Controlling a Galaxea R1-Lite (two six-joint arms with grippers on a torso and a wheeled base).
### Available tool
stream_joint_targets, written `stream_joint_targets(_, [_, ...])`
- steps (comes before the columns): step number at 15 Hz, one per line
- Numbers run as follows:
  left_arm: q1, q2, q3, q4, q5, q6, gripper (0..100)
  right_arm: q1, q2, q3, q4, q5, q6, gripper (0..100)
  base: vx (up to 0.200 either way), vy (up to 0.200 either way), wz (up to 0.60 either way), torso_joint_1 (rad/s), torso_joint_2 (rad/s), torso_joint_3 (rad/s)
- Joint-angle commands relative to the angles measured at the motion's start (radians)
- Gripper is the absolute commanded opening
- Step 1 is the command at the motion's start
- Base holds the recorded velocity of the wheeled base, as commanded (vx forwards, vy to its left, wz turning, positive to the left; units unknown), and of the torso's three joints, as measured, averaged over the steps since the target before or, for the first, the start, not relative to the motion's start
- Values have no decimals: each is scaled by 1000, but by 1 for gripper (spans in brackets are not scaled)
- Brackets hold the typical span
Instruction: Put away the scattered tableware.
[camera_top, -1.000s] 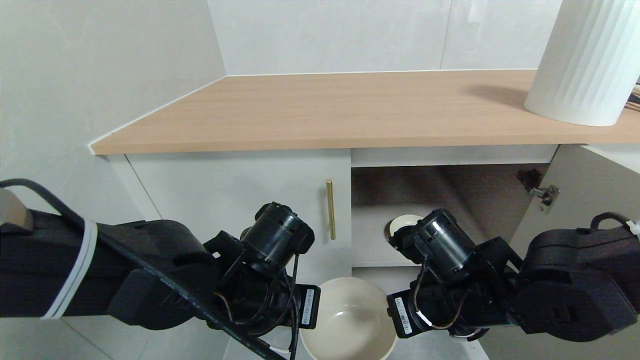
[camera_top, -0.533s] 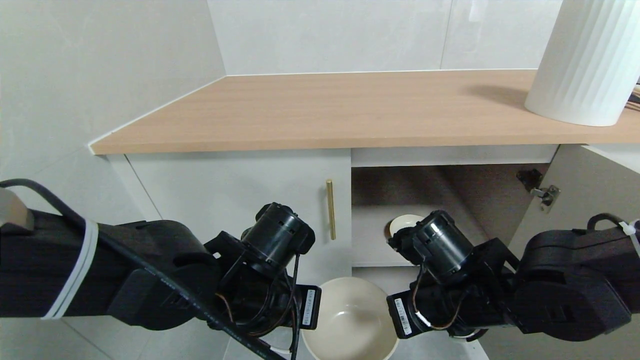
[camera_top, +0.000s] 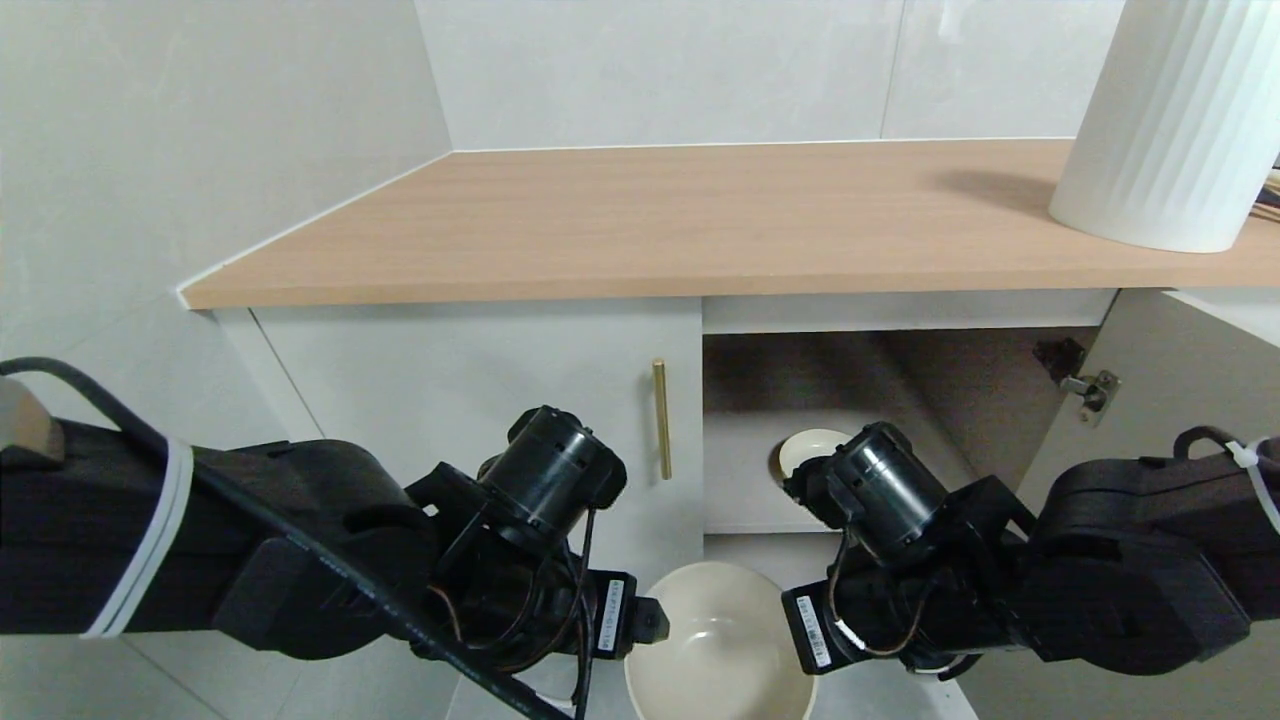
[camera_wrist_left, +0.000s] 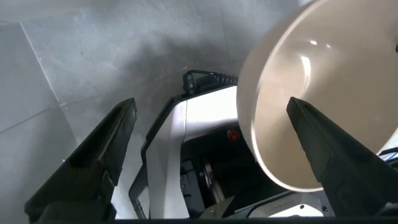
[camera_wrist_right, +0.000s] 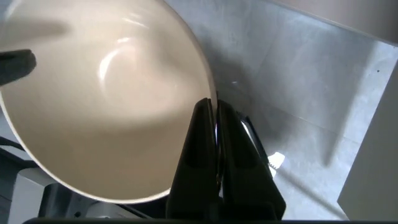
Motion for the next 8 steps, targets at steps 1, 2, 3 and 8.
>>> stream_joint_targets(1, [0,-1,-1,-3,-2,-1,100,-1,1,12,8,-2,-9,0,0,0,0,0,0,0])
stream_joint_targets(2, [0,-1,-1,-3,-2,-1,100,-4,4,13,25,-20,-17,0,0,0,0,0,0,0])
stream_joint_targets(3, [0,-1,-1,-3,-2,-1,100,-29,17,13,44,-48,-49,0,0,0,0,0,0,0])
stream_joint_targets(8, [0,-13,2,-1,1,-1,100,-135,96,-11,45,-140,-66,0,0,0,0,0,0,0])
